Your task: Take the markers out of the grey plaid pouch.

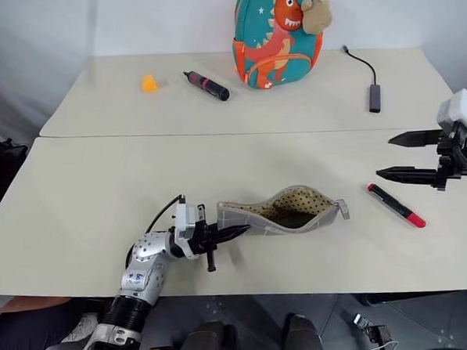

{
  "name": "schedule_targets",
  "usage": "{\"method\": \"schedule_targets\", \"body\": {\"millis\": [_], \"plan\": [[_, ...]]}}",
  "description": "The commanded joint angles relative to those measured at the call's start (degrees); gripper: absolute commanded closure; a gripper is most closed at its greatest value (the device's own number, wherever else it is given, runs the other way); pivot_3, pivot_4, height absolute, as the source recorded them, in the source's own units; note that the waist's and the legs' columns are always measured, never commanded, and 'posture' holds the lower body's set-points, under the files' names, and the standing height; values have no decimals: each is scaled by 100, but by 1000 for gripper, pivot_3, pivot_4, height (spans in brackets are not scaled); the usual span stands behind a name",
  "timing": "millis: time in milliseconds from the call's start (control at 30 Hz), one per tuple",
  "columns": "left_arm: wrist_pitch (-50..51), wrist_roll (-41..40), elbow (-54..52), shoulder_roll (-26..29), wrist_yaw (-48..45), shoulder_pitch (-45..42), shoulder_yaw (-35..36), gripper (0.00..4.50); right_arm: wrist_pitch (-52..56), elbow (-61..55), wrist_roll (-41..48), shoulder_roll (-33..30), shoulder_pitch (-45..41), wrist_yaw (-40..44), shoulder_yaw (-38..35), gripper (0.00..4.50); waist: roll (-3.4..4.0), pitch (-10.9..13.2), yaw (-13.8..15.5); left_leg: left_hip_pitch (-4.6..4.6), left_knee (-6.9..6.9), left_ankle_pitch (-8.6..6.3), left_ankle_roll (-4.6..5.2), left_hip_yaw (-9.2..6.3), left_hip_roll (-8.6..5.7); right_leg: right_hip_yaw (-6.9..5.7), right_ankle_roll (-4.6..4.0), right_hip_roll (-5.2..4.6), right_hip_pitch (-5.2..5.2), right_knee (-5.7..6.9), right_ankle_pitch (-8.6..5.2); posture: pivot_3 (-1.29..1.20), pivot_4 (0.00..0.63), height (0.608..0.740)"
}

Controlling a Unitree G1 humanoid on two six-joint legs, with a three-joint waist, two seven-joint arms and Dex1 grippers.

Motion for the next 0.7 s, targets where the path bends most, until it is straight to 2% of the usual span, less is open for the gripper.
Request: {"method": "schedule_targets", "body": {"millis": [33, 200, 333, 567, 700], "plan": [[-189, 99, 144, -58, 27, -28, -10, 4500, 647, -1407, 698, -98, 168, 3, -189, 1290, -4, 1, 3, 2, 0, 0, -1, -4, 2, 0, 0, 2, 1, 0, 0, 0, 150, 740], [-396, 158, 233, -143, 96, -50, 4, 4500, 701, -2610, 947, 74, 243, -70, 207, 3096, -3, 0, 18, 3, 2, -3, 4, -4, -7, 5, 1, -4, 3, -2, 1, 0, 150, 740], [-418, 182, 252, -163, 69, -34, -38, 4500, 693, -3048, 819, 109, 317, -151, 624, 4485, -3, 0, 19, 8, 2, -3, 4, -3, -7, 9, 1, -3, 3, 0, 1, 0, 150, 740], [-434, 207, 172, -162, 64, 10, -67, 4500, 825, -3288, 57, 338, 367, -979, 1512, 4485, -3, 0, 15, 8, 2, -4, 5, -3, -9, 12, 3, -4, 3, 0, 3, 0, 150, 740], [-439, 208, 113, -136, 62, 66, -76, 4500, 706, -3517, -242, 210, 529, -979, 1837, 4485, -3, 0, 16, 8, 2, -3, 6, -3, -9, 12, 3, -3, 3, 0, 3, 0, 150, 740]]}}
